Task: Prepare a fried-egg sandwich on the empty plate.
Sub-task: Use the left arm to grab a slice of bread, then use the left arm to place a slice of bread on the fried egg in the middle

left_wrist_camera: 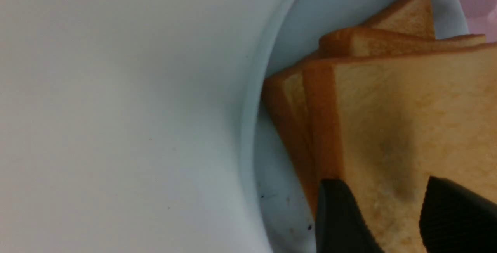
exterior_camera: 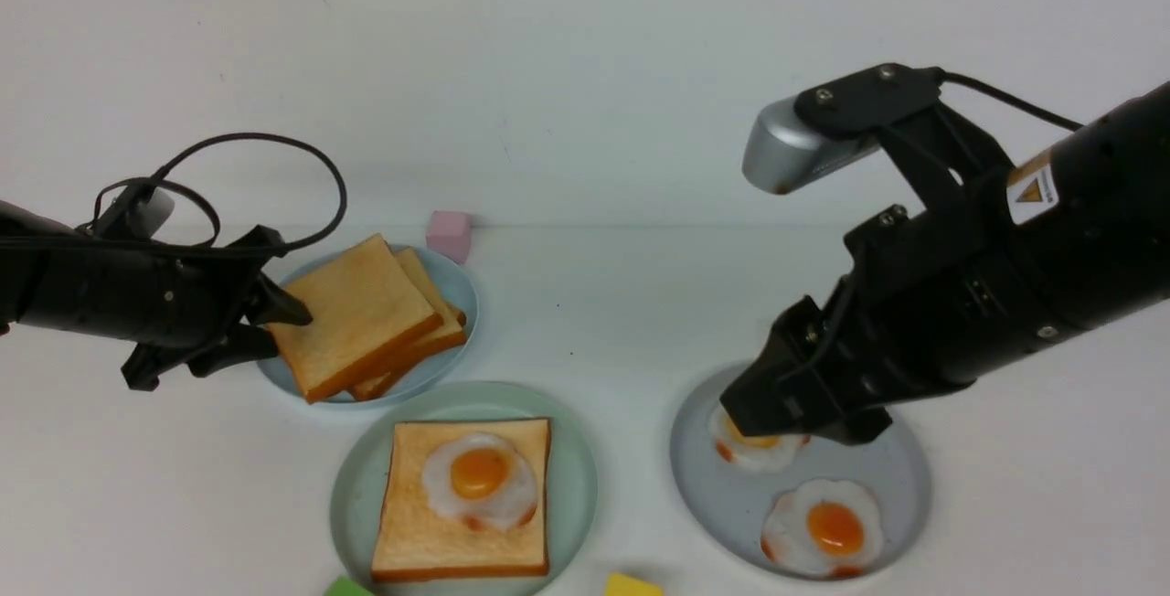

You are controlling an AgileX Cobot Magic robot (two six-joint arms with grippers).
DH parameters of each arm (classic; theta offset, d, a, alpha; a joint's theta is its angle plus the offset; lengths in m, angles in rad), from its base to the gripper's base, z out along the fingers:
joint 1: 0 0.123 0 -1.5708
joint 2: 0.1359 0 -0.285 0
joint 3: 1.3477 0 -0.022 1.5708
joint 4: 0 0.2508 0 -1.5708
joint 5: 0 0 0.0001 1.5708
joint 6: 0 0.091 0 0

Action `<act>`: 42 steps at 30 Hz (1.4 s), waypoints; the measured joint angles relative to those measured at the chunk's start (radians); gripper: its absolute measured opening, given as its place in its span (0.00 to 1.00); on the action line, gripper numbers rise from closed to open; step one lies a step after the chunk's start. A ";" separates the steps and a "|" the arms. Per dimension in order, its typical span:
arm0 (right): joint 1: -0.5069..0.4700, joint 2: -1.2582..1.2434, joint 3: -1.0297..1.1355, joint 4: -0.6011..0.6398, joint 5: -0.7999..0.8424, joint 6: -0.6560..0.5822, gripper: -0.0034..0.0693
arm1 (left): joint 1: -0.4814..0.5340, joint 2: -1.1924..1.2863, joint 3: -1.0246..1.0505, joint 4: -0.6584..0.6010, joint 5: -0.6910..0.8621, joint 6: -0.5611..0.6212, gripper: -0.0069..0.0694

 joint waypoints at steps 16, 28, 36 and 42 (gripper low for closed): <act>0.000 0.000 0.000 0.001 0.004 0.000 0.66 | 0.000 0.010 0.000 -0.001 -0.001 0.044 0.41; 0.000 -0.021 0.000 0.001 0.013 0.000 0.66 | 0.000 -0.078 0.000 0.038 0.095 0.116 0.10; 0.000 -0.033 0.000 -0.003 0.029 0.000 0.66 | -0.003 -0.199 0.131 -0.004 0.314 0.279 0.10; 0.000 -0.033 0.000 -0.008 0.023 0.000 0.66 | -0.094 -0.195 0.238 -0.066 0.285 0.412 0.10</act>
